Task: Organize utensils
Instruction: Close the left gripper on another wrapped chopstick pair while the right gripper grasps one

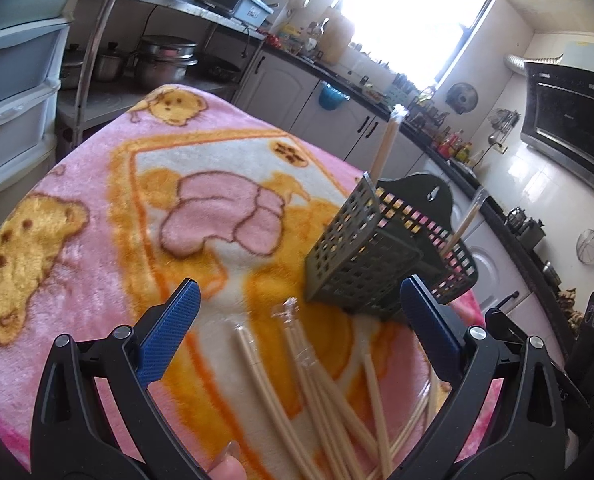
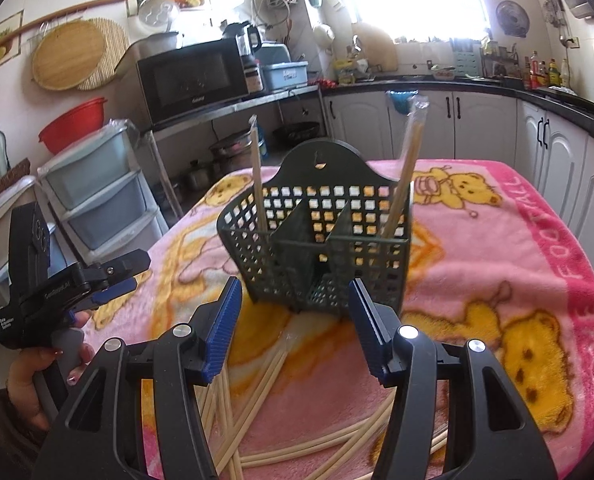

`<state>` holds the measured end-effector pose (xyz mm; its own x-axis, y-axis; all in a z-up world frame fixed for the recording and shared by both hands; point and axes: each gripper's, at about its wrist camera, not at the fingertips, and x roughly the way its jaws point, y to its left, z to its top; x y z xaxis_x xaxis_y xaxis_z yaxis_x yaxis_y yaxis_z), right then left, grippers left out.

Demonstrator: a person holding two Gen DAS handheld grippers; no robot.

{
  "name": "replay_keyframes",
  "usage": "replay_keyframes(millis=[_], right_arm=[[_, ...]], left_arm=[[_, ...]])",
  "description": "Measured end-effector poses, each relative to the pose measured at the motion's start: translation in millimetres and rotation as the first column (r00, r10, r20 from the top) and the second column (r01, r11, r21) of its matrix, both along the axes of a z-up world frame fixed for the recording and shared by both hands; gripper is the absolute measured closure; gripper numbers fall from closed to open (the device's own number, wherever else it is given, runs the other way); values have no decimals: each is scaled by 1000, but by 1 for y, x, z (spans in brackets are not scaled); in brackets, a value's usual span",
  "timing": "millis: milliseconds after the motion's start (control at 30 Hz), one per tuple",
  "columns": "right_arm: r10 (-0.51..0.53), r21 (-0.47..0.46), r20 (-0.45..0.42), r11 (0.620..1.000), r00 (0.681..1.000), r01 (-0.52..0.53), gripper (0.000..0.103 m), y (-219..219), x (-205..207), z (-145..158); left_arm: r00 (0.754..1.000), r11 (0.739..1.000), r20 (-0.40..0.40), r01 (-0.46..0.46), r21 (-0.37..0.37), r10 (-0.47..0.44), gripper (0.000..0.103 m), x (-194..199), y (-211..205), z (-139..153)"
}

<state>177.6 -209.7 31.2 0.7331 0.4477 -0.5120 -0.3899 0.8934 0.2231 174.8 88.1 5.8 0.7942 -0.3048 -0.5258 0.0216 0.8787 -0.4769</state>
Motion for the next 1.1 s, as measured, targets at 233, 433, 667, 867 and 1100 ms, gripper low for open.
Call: replay_keyframes(millis=[233, 433, 667, 867, 1100], right_arm=[[40, -45, -50, 998, 998, -42, 50, 17, 2, -14], [67, -93, -108, 993, 992, -78, 50, 32, 6, -28], [93, -139, -151, 984, 984, -114, 50, 45, 13, -40], [96, -162, -211, 978, 973, -131, 50, 50, 25, -54], [94, -203, -264, 967, 960, -151, 50, 59, 41, -67]], left_arm=[[997, 1000, -81, -14, 11, 15, 11, 3, 7, -19], [993, 1000, -115, -9, 9, 10, 13, 2, 11, -30], [985, 1000, -169, 25, -7, -26, 37, 6, 7, -44], [970, 994, -229, 59, -95, -80, 61, 12, 8, -63], [961, 992, -266, 52, -117, -81, 73, 24, 11, -71]])
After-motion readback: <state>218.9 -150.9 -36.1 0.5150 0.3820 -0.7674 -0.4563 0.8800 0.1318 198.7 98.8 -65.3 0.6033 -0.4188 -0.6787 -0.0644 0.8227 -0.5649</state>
